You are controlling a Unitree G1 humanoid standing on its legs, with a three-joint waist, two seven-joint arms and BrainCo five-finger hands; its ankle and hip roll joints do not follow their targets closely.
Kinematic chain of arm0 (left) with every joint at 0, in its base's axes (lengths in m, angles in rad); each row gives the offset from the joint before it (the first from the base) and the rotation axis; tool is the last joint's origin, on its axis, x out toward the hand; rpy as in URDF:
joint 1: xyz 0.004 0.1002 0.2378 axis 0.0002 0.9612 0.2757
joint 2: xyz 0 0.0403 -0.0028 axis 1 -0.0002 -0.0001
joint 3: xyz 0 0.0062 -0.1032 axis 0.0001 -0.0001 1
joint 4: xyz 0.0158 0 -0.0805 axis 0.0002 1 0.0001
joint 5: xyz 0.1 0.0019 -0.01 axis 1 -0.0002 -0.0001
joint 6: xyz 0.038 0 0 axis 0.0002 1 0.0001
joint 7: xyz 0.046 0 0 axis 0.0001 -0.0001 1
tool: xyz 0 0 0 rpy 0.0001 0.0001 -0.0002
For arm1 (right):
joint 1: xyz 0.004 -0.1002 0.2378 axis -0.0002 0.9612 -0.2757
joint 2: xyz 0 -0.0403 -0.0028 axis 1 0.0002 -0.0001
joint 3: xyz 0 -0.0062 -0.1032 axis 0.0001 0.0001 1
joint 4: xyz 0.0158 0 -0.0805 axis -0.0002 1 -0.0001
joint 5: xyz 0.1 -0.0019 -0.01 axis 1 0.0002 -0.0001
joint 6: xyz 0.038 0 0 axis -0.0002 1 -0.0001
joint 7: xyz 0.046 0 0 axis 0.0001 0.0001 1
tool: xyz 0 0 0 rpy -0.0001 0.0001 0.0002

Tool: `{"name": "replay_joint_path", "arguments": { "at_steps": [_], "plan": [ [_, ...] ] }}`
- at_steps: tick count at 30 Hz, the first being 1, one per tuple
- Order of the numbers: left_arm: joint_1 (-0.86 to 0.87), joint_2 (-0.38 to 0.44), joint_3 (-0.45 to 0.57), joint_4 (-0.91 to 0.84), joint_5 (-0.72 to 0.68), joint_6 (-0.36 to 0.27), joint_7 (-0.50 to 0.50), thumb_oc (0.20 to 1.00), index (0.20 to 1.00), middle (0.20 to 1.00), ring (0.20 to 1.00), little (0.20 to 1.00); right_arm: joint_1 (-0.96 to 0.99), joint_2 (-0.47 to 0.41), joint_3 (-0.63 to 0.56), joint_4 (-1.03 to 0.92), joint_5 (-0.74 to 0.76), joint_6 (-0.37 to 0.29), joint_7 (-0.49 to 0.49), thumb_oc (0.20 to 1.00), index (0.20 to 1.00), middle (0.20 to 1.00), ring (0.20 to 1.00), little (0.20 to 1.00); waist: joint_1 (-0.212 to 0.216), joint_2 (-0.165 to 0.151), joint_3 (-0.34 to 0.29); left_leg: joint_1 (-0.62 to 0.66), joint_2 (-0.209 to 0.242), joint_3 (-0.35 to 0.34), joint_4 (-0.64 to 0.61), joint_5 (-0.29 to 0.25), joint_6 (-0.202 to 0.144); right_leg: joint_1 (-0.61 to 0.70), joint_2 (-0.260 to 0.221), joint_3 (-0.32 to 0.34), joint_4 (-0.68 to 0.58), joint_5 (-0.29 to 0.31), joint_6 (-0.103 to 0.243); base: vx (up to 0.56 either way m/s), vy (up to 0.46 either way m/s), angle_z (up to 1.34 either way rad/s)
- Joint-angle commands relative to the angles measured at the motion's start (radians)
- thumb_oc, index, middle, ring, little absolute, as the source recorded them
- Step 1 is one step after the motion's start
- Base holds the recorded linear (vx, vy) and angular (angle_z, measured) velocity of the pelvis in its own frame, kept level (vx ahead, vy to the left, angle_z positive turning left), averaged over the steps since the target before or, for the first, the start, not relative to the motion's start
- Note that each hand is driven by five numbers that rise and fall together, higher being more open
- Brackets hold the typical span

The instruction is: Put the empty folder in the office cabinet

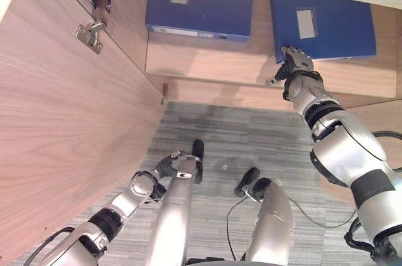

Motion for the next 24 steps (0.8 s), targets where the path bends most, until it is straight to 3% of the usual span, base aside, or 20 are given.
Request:
{"name": "replay_joint_path", "arguments": {
  "at_steps": [1, 9, 14, 24],
  "plan": [
    [-0.019, -0.023, -0.032, -0.033, 0.015, -0.017, -0.013, 1.0, 1.0, 1.0, 1.0, 1.0, -0.008, -0.038, 0.013, 0.059, 0.062, 0.007, 0.07, 1.0, 1.0, 1.0, 1.0, 1.0, 0.027, 0.053, 0.01, 0.047, -0.001, 0.048, -0.043, -0.129, 0.034, -0.144, 0.012, -0.028, 0.004, 0.132, -0.03, 0.01, -0.001, 0.04],
    [-0.025, -0.016, -0.031, -0.066, -0.018, -0.021, -0.006, 1.0, 1.0, 1.0, 1.0, 1.0, -0.077, -0.077, -0.022, 0.02, 0.189, -0.021, 0.06, 1.0, 1.0, 1.0, 1.0, 1.0, 0.064, 0.078, 0.02, -0.03, 0.0, 0.045, 0.002, -0.123, 0.035, -0.206, -0.005, -0.027, 0.041, 0.12, -0.034, 0.0, -0.004, 0.07],
    [-0.007, -0.017, -0.032, -0.062, -0.019, -0.015, -0.021, 1.0, 1.0, 1.0, 1.0, 1.0, -0.081, -0.109, -0.017, 0.014, 0.201, -0.011, 0.065, 1.0, 1.0, 1.0, 1.0, 1.0, 0.078, 0.088, 0.019, -0.045, -0.001, 0.047, 0.014, -0.125, 0.037, -0.23, -0.008, -0.008, 0.06, 0.119, -0.036, 0.01, 0.011, 0.03],
    [-0.036, -0.015, -0.068, -0.053, -0.013, 0.0, -0.018, 1.0, 1.0, 1.0, 1.0, 1.0, -0.121, -0.081, 0.003, 0.067, 0.18, 0.014, 0.079, 1.0, 1.0, 1.0, 1.0, 1.0, 0.08, 0.096, 0.012, -0.056, -0.005, 0.045, 0.025, -0.126, 0.036, -0.255, -0.01, 0.0, 0.083, 0.11, -0.04, 0.0, -0.001, 0.01]
  ]
}}
